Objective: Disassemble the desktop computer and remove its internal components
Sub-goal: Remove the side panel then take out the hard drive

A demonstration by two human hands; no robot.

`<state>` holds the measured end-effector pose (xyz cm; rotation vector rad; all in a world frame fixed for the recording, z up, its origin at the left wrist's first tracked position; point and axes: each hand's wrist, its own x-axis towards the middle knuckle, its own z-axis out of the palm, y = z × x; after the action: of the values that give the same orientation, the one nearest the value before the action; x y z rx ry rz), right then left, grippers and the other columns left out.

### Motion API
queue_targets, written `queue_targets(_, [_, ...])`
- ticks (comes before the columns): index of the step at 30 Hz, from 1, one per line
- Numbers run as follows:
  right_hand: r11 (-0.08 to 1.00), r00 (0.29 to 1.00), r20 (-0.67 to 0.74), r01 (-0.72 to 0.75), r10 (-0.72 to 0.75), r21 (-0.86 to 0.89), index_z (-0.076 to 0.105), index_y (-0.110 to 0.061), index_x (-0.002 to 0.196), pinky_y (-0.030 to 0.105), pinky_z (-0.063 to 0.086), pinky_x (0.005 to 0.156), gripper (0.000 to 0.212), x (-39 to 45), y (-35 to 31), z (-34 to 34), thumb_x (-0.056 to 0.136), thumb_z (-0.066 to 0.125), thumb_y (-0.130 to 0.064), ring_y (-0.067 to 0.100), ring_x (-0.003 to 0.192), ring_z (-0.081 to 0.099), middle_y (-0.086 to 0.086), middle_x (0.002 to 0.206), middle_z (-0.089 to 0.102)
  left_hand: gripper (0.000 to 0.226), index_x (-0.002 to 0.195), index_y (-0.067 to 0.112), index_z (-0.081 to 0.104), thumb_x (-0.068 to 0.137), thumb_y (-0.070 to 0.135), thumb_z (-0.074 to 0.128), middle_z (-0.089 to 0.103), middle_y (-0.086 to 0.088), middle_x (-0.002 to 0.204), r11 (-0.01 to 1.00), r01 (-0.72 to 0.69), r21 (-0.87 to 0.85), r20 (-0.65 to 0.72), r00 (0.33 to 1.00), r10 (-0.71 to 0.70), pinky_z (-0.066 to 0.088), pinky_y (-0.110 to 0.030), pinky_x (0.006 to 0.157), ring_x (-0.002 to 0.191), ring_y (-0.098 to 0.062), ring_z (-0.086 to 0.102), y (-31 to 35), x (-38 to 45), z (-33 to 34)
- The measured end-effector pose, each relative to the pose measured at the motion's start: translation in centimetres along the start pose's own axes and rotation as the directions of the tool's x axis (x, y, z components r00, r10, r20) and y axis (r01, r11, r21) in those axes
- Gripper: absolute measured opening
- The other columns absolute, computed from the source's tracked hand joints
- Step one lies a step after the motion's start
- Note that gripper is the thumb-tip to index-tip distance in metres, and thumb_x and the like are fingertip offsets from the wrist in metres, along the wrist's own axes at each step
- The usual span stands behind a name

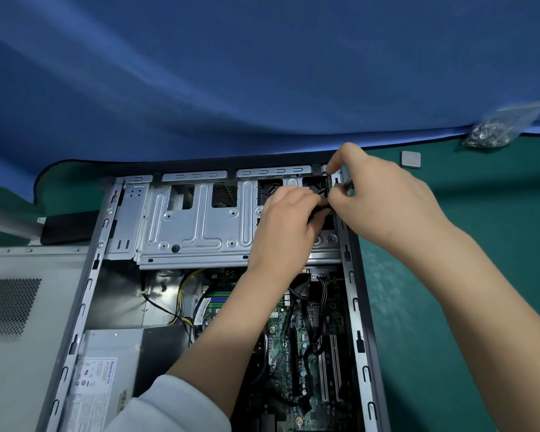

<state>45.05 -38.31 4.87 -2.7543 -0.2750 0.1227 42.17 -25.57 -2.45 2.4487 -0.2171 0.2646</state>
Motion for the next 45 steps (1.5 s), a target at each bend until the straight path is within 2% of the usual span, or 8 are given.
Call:
queue_targets(3, [0.998,0.999,-0.033,-0.012,0.010,-0.057,0.045,-0.028,0.100,0.031,0.024,0.052,0.015,0.1,0.1,-0.1,0.096,0.038,-0.041,0.027,0.074,0.049,-0.003,0.084,0.063,0.014,0.097,0.010,0.070,0.085,0.016,0.066,0.067,0.000,0.096,1.000,0.003,0.026,0.036,0.999,-0.004,0.043,-0.040,0.090,0.098,-0.023,0.052,0.2,0.4,-0.3])
queue_targets(10, [1.000,0.999,-0.042,-0.002,0.003,0.019,0.046,-0.029,0.097,0.027,0.021,0.049,0.010,0.0,-0.3,0.2,0.087,0.043,-0.032,0.024,0.070,0.048,-0.008,0.075,0.055,0.007,0.085,0.005,0.063,0.085,0.012,0.063,0.062,-0.007,0.082,0.996,-0.008,0.091,0.145,0.989,-0.005,0.041,-0.041,0.083,0.093,-0.029,0.049,0.7,1.5,-1.4])
queue_targets(13, [1.000,0.996,-0.086,-0.004,0.002,-0.017,0.048,-0.028,0.095,0.031,0.025,0.053,0.016,0.1,-0.3,0.5,0.094,0.042,-0.043,0.025,0.071,0.048,-0.004,0.078,0.059,0.009,0.089,0.006,0.064,0.086,0.014,0.061,0.063,-0.008,0.086,0.988,-0.020,0.155,0.181,0.983,-0.009,0.040,-0.041,0.086,0.095,-0.028,0.049,0.9,1.8,-1.6])
queue_targets(19, [0.977,0.997,-0.045,-0.059,0.070,0.203,0.048,-0.033,0.097,0.031,0.031,0.059,0.015,-0.2,-0.3,1.3,0.084,0.048,-0.027,0.019,0.079,0.050,-0.012,0.082,0.054,0.008,0.088,0.011,0.062,0.086,0.019,0.060,0.064,-0.003,0.091,0.979,-0.041,0.200,0.229,0.973,-0.006,0.038,-0.036,0.086,0.096,-0.024,0.049,0.7,2.2,-1.9])
queue_targets(24, [0.980,0.989,-0.082,-0.109,0.124,0.166,0.050,-0.029,0.088,0.030,0.027,0.052,0.018,-0.1,0.1,1.3,0.093,0.042,-0.044,0.024,0.077,0.053,-0.009,0.077,0.061,0.012,0.086,0.014,0.059,0.086,0.026,0.060,0.063,-0.003,0.093,0.957,-0.056,0.283,0.228,0.974,-0.011,0.035,-0.033,0.081,0.095,-0.024,0.049,1.1,2.7,-1.8])
queue_targets(31, [0.963,0.993,-0.053,-0.094,0.110,0.251,0.051,-0.031,0.094,0.031,0.031,0.056,0.006,-0.1,0.3,1.1,0.090,0.047,-0.031,0.019,0.077,0.053,-0.014,0.071,0.054,0.016,0.098,0.016,0.061,0.083,0.023,0.061,0.062,-0.001,0.101,0.907,-0.087,0.413,0.252,0.967,-0.022,0.031,-0.028,0.075,0.099,-0.022,0.050,1.7,3.4,-1.4])
queue_targets(41, [0.861,0.992,-0.008,-0.102,0.122,0.498,0.054,-0.026,0.091,0.025,0.035,0.053,0.014,-0.1,0.6,1.4,0.082,0.052,-0.016,0.005,0.059,0.045,-0.012,0.067,0.050,0.023,0.073,0.017,0.042,0.083,0.024,0.062,0.053,-0.003,0.083,0.929,0.010,0.370,0.245,0.964,-0.108,0.027,-0.028,0.068,0.093,-0.024,0.050,2.3,3.3,-1.8])
queue_targets(45, [0.859,0.994,-0.031,-0.076,0.106,0.507,0.059,-0.023,0.090,0.017,0.034,0.052,0.009,0.0,0.8,1.1,0.087,0.052,-0.019,0.002,0.058,0.046,-0.012,0.063,0.049,0.011,0.079,0.017,0.059,0.081,0.026,0.064,0.055,0.000,0.081,0.952,0.070,0.299,0.218,0.966,-0.140,0.031,-0.028,0.066,0.090,-0.022,0.052,2.5,3.4,-1.8])
